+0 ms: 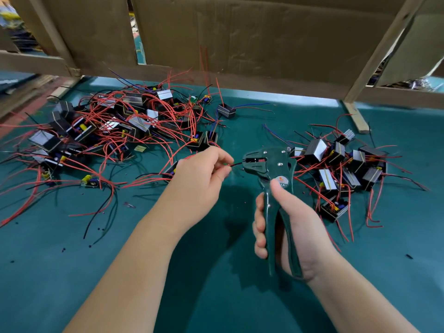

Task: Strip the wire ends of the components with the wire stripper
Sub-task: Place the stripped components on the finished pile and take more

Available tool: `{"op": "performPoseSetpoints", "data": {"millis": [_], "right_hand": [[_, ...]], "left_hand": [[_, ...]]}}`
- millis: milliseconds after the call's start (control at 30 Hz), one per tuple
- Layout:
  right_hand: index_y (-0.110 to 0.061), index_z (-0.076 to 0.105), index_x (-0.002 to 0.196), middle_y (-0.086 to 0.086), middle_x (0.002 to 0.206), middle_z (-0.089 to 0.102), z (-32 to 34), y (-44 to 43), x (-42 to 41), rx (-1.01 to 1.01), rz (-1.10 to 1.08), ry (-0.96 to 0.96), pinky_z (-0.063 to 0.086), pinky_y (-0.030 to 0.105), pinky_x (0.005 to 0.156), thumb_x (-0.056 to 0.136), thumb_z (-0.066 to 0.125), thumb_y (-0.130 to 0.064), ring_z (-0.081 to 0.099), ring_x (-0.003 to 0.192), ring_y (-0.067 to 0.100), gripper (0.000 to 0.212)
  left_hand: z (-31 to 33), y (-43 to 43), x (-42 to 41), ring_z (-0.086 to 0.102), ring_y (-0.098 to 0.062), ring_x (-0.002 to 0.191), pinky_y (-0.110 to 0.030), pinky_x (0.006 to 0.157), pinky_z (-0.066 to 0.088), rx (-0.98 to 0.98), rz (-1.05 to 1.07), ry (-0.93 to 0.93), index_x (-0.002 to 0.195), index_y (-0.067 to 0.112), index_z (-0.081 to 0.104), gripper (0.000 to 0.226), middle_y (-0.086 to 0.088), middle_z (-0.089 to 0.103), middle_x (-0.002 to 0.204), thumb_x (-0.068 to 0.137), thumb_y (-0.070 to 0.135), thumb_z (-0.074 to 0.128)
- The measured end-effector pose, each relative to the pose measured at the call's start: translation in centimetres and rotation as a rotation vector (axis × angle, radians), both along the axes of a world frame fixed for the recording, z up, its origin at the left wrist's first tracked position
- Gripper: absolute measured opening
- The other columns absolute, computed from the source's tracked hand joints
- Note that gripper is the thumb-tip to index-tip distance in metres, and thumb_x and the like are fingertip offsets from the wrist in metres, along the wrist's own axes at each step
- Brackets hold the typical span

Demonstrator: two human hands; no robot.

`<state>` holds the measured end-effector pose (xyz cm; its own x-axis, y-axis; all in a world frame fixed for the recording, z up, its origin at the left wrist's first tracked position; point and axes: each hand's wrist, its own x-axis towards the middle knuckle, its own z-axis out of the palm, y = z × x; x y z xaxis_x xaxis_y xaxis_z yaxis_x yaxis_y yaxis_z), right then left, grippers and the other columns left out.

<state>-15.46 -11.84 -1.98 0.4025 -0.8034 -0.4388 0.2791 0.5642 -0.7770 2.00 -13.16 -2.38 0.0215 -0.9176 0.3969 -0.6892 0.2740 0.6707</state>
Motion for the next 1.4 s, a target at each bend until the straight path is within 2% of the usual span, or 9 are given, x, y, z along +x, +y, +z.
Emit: {"op": "performPoseSetpoints", "data": {"millis": [167, 467, 633, 900, 1000, 1133, 1233, 1333, 1400], "right_hand": [[-0.008, 0.062, 0.081, 0.013, 0.07, 0.058, 0.0, -1.3, -1.1, -0.068, -0.04, -0.197, 0.055, 0.041, 0.055, 0.074, 0.058, -0.039, 0.059, 0.058, 0.029, 0.032], [-0.003, 0.068, 0.098, 0.022, 0.1, 0.064, -0.7, -0.6, -0.7, -0.214, 0.092, -0.319, 0.054, 0.051, 0.07, 0.057, 0.086, -0.031, 0.063, 0.073, 0.036, 0.053], [-0.005, 0.069, 0.101, 0.028, 0.077, 0.06, -0.7, -0.2, -0.4, -0.255, 0.205, -0.298, 0.053, 0.052, 0.073, 0.055, 0.089, -0.035, 0.064, 0.074, 0.038, 0.058], [-0.004, 0.065, 0.118, 0.029, 0.081, 0.065, -1.1, 0.4, -0.3, -0.339, 0.343, -0.194, 0.052, 0.048, 0.074, 0.071, 0.077, -0.023, 0.063, 0.076, 0.04, 0.052], [0.0, 0.06, 0.12, 0.018, 0.085, 0.069, -1.0, 0.0, -0.1, -0.365, 0.155, -0.16, 0.054, 0.05, 0.069, 0.07, 0.07, -0.009, 0.065, 0.073, 0.037, 0.052], [-0.005, 0.056, 0.112, 0.006, 0.084, 0.071, -0.1, -1.6, -1.6, -0.444, -0.184, -0.095, 0.057, 0.05, 0.067, 0.073, 0.058, -0.007, 0.068, 0.072, 0.031, 0.039], [0.001, 0.043, 0.131, 0.007, 0.078, 0.069, -0.2, -2.4, -3.2, -0.518, -0.328, 0.071, 0.056, 0.056, 0.072, 0.072, 0.063, -0.012, 0.071, 0.08, 0.033, 0.064], [-0.005, 0.014, 0.151, 0.002, 0.086, 0.074, -0.4, -2.7, -3.8, -0.593, -0.326, 0.196, 0.049, 0.067, 0.087, 0.068, 0.07, -0.022, 0.071, 0.088, 0.034, 0.102], [-0.005, 0.012, 0.152, 0.004, 0.089, 0.075, -0.4, -2.7, -3.7, -0.608, -0.294, 0.216, 0.046, 0.071, 0.087, 0.063, 0.073, -0.031, 0.071, 0.089, 0.034, 0.11]], "left_hand": [[0.3, -0.1, 1.3, 0.06, 0.005, 0.072, -0.007, 0.069, 0.042, -0.046, 0.074, 0.14, 0.093, 0.023, 0.065, 0.018, 0.014, 0.066, 0.078, 0.09, 0.005, 0.062], [1.2, 0.1, 0.0, 0.071, -0.016, 0.063, -0.021, 0.061, 0.053, 0.011, -0.022, 0.694, 0.098, 0.023, 0.058, 0.019, 0.002, 0.073, 0.079, 0.089, 0.007, 0.065], [1.4, 0.2, -0.9, 0.071, -0.016, 0.065, -0.022, 0.058, 0.054, 0.042, -0.067, 0.967, 0.098, 0.017, 0.054, 0.019, -0.001, 0.073, 0.076, 0.089, 0.001, 0.061], [1.7, -0.2, -2.1, 0.065, -0.01, 0.056, -0.019, 0.042, 0.047, 0.166, 0.036, 1.347, 0.103, 0.017, 0.05, 0.029, -0.003, 0.07, 0.079, 0.092, -0.01, 0.049], [1.3, -0.4, -0.9, 0.07, -0.009, 0.077, -0.024, 0.061, 0.057, 0.084, 0.139, 1.106, 0.105, 0.017, 0.055, 0.009, -0.002, 0.071, 0.092, 0.1, 0.014, 0.048], [1.0, -0.5, 2.7, 0.056, 0.008, 0.095, -0.01, 0.087, 0.039, -0.011, 0.418, 0.467, 0.099, 0.022, 0.069, 0.06, 0.019, 0.062, 0.098, 0.1, 0.053, 0.017], [0.4, -0.6, 5.0, 0.053, -0.018, 0.098, -0.029, 0.085, 0.038, -0.026, 0.644, 0.119, 0.092, 0.007, 0.069, 0.07, 0.002, 0.063, 0.096, 0.096, 0.054, 0.016], [-0.1, -0.9, 6.2, 0.044, -0.035, 0.122, -0.051, 0.1, 0.033, 0.09, 0.809, -0.053, 0.122, 0.015, 0.059, 0.04, -0.014, 0.053, 0.131, 0.096, 0.04, 0.042], [-0.6, -0.9, 6.5, 0.032, -0.035, 0.133, -0.052, 0.104, 0.028, 0.261, 0.79, -0.128, 0.141, 0.015, 0.041, 0.049, -0.014, 0.042, 0.144, 0.094, 0.027, 0.051]]}}
